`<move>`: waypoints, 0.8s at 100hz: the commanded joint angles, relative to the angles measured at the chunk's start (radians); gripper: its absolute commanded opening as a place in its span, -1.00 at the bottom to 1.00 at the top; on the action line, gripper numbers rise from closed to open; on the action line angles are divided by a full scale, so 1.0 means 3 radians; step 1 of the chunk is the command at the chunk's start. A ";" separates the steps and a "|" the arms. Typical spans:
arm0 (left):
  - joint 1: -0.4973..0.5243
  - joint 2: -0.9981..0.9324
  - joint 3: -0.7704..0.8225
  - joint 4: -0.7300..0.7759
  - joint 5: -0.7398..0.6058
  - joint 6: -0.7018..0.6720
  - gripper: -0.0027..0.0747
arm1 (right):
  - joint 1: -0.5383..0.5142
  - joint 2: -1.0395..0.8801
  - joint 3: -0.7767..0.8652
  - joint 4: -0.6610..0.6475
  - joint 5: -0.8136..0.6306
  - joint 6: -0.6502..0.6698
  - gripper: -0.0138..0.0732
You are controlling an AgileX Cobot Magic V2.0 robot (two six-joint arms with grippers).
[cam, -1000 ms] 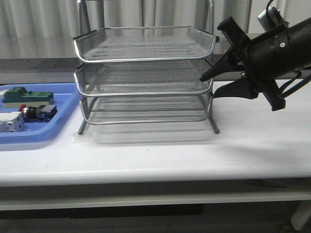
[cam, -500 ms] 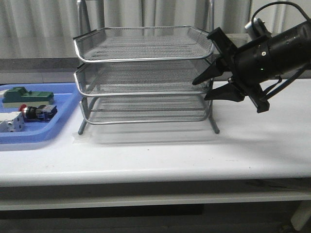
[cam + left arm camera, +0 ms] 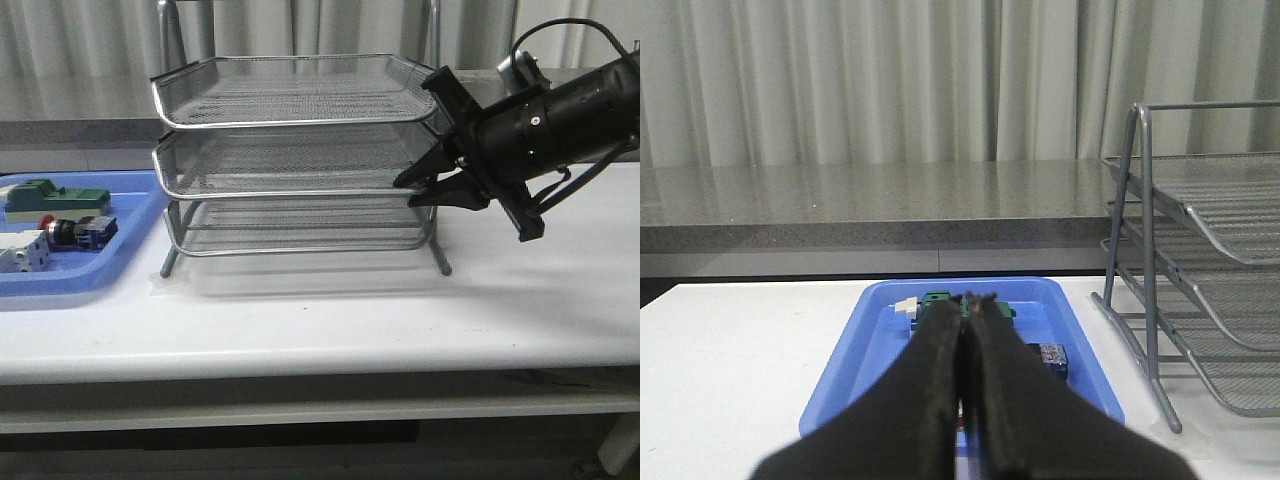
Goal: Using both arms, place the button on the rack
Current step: 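Hook the middle mesh tray with the right gripper and pull it toward the robot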
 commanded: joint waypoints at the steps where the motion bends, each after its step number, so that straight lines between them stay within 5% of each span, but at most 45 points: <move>1: 0.0007 -0.0119 0.0153 -0.0028 -0.0271 -0.0033 -0.98 | -0.0002 -0.0150 -0.0089 0.0088 0.0146 -0.0043 -0.52; 80: 0.0007 -0.0119 0.0153 -0.0028 -0.0271 -0.0033 -0.98 | -0.0002 -0.0473 0.0549 -0.0234 0.0379 -0.0183 -0.63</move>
